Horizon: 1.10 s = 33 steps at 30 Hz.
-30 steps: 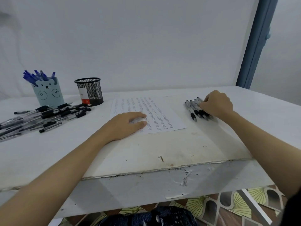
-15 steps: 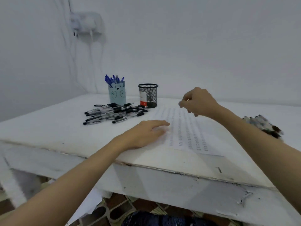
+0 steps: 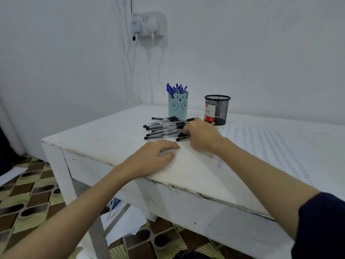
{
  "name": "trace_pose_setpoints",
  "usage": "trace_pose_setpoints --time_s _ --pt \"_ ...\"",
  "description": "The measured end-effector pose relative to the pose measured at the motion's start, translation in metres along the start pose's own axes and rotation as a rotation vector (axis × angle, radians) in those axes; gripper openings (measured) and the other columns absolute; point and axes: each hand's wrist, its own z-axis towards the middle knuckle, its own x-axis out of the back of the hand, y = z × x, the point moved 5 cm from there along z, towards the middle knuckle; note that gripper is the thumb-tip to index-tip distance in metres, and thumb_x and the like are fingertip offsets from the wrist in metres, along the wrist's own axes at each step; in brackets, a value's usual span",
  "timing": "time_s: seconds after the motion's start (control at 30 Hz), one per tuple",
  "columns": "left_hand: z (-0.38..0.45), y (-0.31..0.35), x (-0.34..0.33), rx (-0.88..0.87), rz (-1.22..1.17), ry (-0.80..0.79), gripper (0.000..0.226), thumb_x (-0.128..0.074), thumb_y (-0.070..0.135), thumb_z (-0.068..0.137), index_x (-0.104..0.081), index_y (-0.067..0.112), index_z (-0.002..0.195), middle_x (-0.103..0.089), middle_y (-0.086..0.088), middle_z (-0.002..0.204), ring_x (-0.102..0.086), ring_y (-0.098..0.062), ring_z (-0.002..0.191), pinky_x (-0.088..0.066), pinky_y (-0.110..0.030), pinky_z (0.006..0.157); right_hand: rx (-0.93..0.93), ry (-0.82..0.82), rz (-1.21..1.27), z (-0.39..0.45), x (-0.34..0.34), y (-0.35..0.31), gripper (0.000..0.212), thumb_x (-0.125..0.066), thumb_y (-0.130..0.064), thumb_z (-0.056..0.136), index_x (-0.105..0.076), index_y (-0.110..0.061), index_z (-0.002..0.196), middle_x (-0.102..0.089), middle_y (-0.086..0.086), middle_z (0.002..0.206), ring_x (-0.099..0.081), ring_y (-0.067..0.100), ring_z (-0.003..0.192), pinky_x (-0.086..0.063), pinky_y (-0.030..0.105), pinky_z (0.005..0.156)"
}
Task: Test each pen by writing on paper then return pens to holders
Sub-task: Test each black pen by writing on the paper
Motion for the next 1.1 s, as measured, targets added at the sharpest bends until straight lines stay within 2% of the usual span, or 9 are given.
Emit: trace_pose_setpoints --time_s 0.1,0.27,0.37,0.5,0.63,0.77,0.83,0.93,1.1 --pt "0.000 -0.001 0.000 0.000 -0.001 0.001 0.031 -0.051 0.023 0.094 -0.058 0.029 0.124 -0.053 0.016 0.130 -0.045 0.002 0.119 -0.030 -0.014 0.100 0.075 0.059 -0.082 0.001 -0.004 -0.001 0.031 -0.048 0.001 0.084 -0.065 -0.012 0.106 -0.058 0.011 0.106 -0.056 0.028 0.101 -0.034 0.029 0.066" --pt "0.000 0.000 0.000 -0.006 -0.001 -0.003 0.032 -0.051 0.022 0.094 -0.058 0.028 0.125 -0.052 0.014 0.132 -0.043 0.001 0.121 -0.027 -0.012 0.099 0.130 0.105 -0.091 -0.005 0.000 0.001 0.023 -0.049 0.000 0.084 -0.058 -0.007 0.105 -0.059 0.007 0.106 -0.049 0.022 0.104 -0.039 0.031 0.070" --pt "-0.001 0.002 0.001 -0.009 0.011 -0.014 0.032 -0.050 0.021 0.095 -0.057 0.026 0.126 -0.052 0.013 0.132 -0.043 0.003 0.119 -0.027 -0.011 0.098 0.111 0.149 -0.031 -0.010 0.007 0.001 0.026 -0.047 0.000 0.087 -0.049 -0.006 0.112 -0.058 0.014 0.103 -0.045 0.024 0.084 -0.034 0.031 0.065" --pt "0.001 0.010 0.000 -0.028 0.044 -0.015 0.033 -0.049 0.019 0.095 -0.056 0.026 0.126 -0.051 0.011 0.133 -0.044 -0.003 0.123 -0.029 -0.013 0.099 0.082 0.376 0.104 -0.024 0.034 0.013 0.027 -0.044 -0.002 0.093 -0.050 -0.001 0.118 -0.062 0.019 0.096 -0.051 0.028 0.078 -0.036 0.033 0.065" --pt "0.015 0.038 -0.013 -0.104 0.083 -0.047 0.033 -0.042 0.022 0.099 -0.053 0.027 0.130 -0.048 0.015 0.136 -0.040 0.001 0.122 -0.024 -0.003 0.087 -0.044 0.661 0.344 -0.053 0.082 0.047 0.027 -0.048 -0.003 0.093 -0.051 0.000 0.119 -0.063 0.012 0.088 -0.055 0.028 0.070 -0.039 0.034 0.064" --pt "0.038 0.071 -0.041 -0.164 0.008 -0.078 0.036 -0.036 0.027 0.101 -0.048 0.032 0.135 -0.040 0.017 0.142 -0.033 0.000 0.132 -0.021 -0.011 0.098 -0.349 0.756 0.725 -0.084 0.113 0.095 0.020 -0.046 -0.005 0.092 -0.048 -0.011 0.111 -0.056 -0.003 0.072 -0.064 0.026 0.069 -0.049 0.035 0.068" --pt "0.046 0.092 -0.059 -0.190 -0.077 -0.108 0.037 -0.034 0.032 0.101 -0.043 0.037 0.137 -0.035 0.020 0.145 -0.028 0.002 0.133 -0.019 -0.015 0.104 -0.535 0.792 1.043 -0.105 0.121 0.125 0.016 -0.044 -0.005 0.093 -0.045 -0.015 0.105 -0.058 0.004 0.073 -0.065 0.023 0.063 -0.053 0.034 0.067" --pt "0.051 0.117 -0.079 -0.219 -0.141 -0.164 0.040 -0.030 0.037 0.101 -0.035 0.041 0.140 -0.028 0.023 0.147 -0.023 0.008 0.128 -0.014 -0.013 0.103 -0.717 0.784 1.568 -0.128 0.115 0.156 0.017 -0.041 0.000 0.095 -0.043 -0.007 0.110 -0.061 0.014 0.078 -0.068 0.027 0.065 -0.058 0.040 0.072" --pt "0.053 0.150 -0.114 -0.299 -0.002 -0.294 0.041 -0.030 0.039 0.101 -0.039 0.035 0.141 -0.025 0.018 0.152 -0.021 -0.001 0.138 -0.012 -0.012 0.104 -0.919 0.896 1.845 -0.169 0.097 0.195 0.013 -0.036 0.002 0.096 -0.045 0.000 0.104 -0.060 0.018 0.085 -0.067 0.029 0.068 -0.058 0.041 0.065"
